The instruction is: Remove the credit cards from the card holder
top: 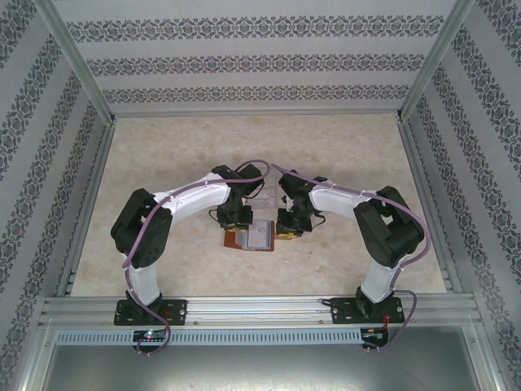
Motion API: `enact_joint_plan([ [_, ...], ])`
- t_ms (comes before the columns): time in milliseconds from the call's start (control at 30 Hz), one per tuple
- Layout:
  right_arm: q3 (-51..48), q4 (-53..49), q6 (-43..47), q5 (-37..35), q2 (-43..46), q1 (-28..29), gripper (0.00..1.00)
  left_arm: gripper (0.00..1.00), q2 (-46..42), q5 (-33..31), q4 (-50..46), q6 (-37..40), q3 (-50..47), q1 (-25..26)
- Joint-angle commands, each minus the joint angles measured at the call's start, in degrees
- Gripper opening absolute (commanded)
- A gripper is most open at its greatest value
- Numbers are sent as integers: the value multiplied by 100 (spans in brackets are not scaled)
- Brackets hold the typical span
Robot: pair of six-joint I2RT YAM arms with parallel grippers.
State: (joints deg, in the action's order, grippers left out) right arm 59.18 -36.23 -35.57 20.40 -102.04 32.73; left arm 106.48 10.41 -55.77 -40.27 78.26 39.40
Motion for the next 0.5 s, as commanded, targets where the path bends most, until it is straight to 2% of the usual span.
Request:
enact_joint_plan([
  [0, -40, -55, 90, -142, -172, -30, 24, 17, -195, -109, -219, 68, 67, 59],
  [167, -13, -61, 109, -153, -200, -34, 24, 7, -191, -142, -164, 111, -53, 59],
  [467, 58, -60, 105, -186, -303, -9, 24, 2, -114, -443, -229, 212, -366, -11],
])
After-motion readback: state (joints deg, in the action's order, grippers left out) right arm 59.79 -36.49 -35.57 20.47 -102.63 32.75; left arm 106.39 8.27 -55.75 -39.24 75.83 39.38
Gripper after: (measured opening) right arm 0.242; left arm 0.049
